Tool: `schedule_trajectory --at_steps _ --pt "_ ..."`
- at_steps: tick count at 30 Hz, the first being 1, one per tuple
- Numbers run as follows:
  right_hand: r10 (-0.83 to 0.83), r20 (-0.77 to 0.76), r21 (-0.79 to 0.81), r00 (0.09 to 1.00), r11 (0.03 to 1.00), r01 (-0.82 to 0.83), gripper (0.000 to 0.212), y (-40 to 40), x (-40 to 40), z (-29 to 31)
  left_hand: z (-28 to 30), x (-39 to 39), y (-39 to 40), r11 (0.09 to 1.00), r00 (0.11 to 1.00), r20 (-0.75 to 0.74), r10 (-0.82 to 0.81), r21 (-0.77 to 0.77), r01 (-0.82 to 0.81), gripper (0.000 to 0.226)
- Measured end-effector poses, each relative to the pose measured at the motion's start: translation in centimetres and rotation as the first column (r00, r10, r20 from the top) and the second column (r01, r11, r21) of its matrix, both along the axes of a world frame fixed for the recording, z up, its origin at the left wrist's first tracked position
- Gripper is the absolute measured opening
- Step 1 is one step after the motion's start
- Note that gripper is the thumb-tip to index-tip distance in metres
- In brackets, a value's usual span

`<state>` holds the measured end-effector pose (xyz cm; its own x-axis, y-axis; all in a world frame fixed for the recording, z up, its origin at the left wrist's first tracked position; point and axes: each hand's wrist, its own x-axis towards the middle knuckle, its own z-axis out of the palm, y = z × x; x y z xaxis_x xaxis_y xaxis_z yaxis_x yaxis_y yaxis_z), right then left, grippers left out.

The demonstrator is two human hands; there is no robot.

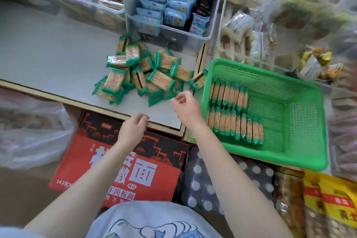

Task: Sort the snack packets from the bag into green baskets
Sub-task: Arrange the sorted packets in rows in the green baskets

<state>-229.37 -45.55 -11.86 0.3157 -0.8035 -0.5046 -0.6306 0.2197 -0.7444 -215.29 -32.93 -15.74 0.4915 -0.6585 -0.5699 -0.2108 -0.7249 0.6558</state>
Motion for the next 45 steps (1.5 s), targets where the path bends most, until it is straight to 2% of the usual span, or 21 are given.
schedule_trajectory --at_steps 1,3,7,10,14,17,20,22,25,26,28,30,32,34,37,39,42,45 --pt "-0.044 -0.025 0.061 0.999 0.997 0.046 0.027 -0.4 1.2 -1.3 0.0 0.8 0.4 1.000 1.000 -0.018 0.026 0.004 -0.025 0.023" --pt "-0.137 -0.070 0.111 0.988 0.983 0.145 0.050 -1.6 3.3 -3.4 0.2 1.9 1.0 0.998 0.995 -0.074 0.066 -0.008 -0.067 0.024" --pt "-0.314 -0.182 0.089 0.932 0.938 0.334 0.087 -4.2 7.0 -6.1 0.3 3.6 1.3 0.985 0.957 -0.238 0.164 -0.015 -0.172 0.027" --pt "-0.378 -0.239 0.080 0.894 0.910 0.406 0.097 -4.8 8.8 -6.8 0.3 4.4 1.1 0.977 0.918 -0.340 0.202 0.005 -0.213 0.028" --pt "-0.337 -0.186 0.254 0.923 0.891 0.377 0.099 -4.5 9.2 -6.5 0.3 5.3 0.3 0.976 0.893 -0.404 0.199 -0.002 -0.218 0.025" --pt "-0.314 -0.164 0.292 0.935 0.890 0.350 0.090 -3.2 8.2 -5.8 0.4 5.6 -0.5 0.973 0.876 -0.443 0.193 -0.027 -0.228 0.024" --pt "-0.362 -0.087 0.243 0.928 0.896 0.373 0.041 -0.5 6.3 -3.4 0.3 5.2 -1.3 0.969 0.848 -0.496 0.189 -0.047 -0.243 0.028" --pt "-0.329 -0.002 0.249 0.944 0.915 0.319 0.026 2.0 5.1 -1.5 0.2 4.6 -1.8 0.965 0.791 -0.583 0.185 -0.044 -0.258 0.033" --pt "0.015 0.031 0.213 0.999 0.977 -0.022 0.038 4.0 4.6 0.1 0.0 3.9 -2.0 0.931 0.621 -0.750 0.229 -0.017 -0.364 0.030" --pt "0.043 0.011 0.187 0.999 0.981 -0.045 0.043 3.9 4.5 -0.4 0.0 3.9 -1.9 0.911 0.571 -0.774 0.273 0.018 -0.411 0.032" --pt "-0.106 -0.016 0.120 0.994 0.987 0.107 0.044 2.7 4.5 -1.3 -0.3 4.5 -1.3 0.870 0.523 -0.767 0.372 0.092 -0.484 0.043" --pt "-0.212 -0.048 0.079 0.976 0.973 0.216 0.034 0.8 5.4 -3.0 -0.8 5.4 -0.6 0.842 0.510 -0.743 0.434 0.134 -0.522 0.053" --pt "-0.155 -0.100 0.111 0.983 0.980 0.166 0.025 -0.9 7.5 -4.7 -1.1 6.3 -0.1 0.829 0.496 -0.735 0.463 0.161 -0.535 0.057" --pt "-0.102 -0.113 0.172 0.988 0.978 0.121 0.032 -1.9 10.3 -6.2 -1.1 6.9 0.2 0.824 0.476 -0.738 0.478 0.189 -0.535 0.059" --pt "-0.077 -0.207 0.146 0.975 0.983 0.109 0.044 -2.5 13.6 -8.0 -0.5 7.3 0.4 0.814 0.446 -0.748 0.492 0.214 -0.539 0.036" --pt "-0.047 -0.301 0.113 0.953 0.990 0.084 0.050 -2.7 14.2 -8.8 -0.1 7.5 0.6 0.810 0.427 -0.756 0.495 0.225 -0.541 0.035" --pt "-0.060 -0.301 0.076 0.952 0.993 0.087 0.038 -2.8 13.5 -8.2 0.0 7.7 1.0 0.794 0.389 -0.776 0.497 0.227 -0.564 0.055" --pt "-0.072 -0.273 0.058 0.959 0.994 0.091 0.028 -2.0 11.1 -5.7 0.7 7.6 1.0 0.774 0.377 -0.777 0.504 0.213 -0.596 0.050"
